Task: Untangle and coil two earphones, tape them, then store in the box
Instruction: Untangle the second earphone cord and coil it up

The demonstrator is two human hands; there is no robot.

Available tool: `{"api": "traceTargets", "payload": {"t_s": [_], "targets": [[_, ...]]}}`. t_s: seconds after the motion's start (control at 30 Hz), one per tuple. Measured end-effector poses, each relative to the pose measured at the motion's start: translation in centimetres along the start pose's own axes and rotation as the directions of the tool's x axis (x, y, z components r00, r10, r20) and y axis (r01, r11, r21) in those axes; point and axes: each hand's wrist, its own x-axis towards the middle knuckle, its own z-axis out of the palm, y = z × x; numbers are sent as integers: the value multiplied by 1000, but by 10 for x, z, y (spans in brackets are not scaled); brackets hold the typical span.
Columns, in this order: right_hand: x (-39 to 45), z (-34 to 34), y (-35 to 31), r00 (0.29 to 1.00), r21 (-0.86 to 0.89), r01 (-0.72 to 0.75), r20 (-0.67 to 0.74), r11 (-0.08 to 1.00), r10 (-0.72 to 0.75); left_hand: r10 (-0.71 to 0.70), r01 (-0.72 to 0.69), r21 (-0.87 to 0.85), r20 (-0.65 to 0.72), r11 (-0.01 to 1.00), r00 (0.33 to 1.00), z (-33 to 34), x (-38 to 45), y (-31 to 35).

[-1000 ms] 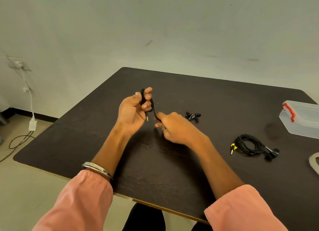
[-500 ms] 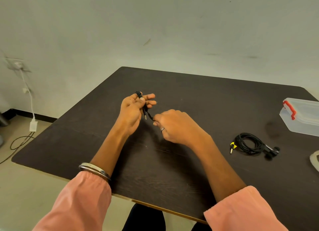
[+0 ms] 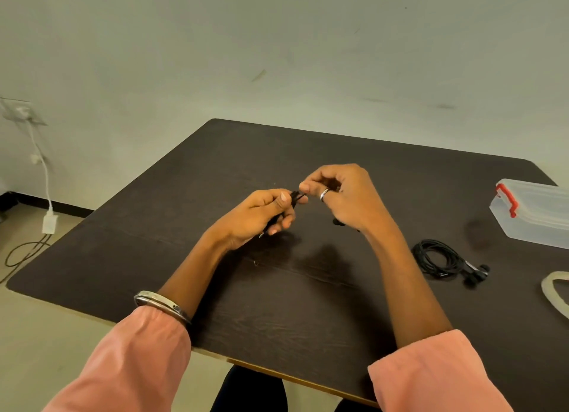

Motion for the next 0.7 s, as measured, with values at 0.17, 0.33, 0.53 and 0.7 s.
{"api": "traceTargets", "payload": {"t_s": [0.17, 0.33, 0.53, 0.7], "targets": [[1, -7, 11, 998, 175, -57, 38, 983, 51, -4, 1, -84, -27, 996, 1000, 2, 0, 3], [5, 6, 17, 998, 98, -52, -37, 994, 56, -52, 9, -328, -123, 945, 991, 1, 3, 2], [7, 36, 20, 982, -177, -30, -189, 984, -4, -98, 3, -472, -177, 881, 979, 3, 5, 5], [3, 38, 13, 967, 212, -167, -158, 963, 202, -126, 18, -566, -153, 824, 980, 3, 5, 4]]}}
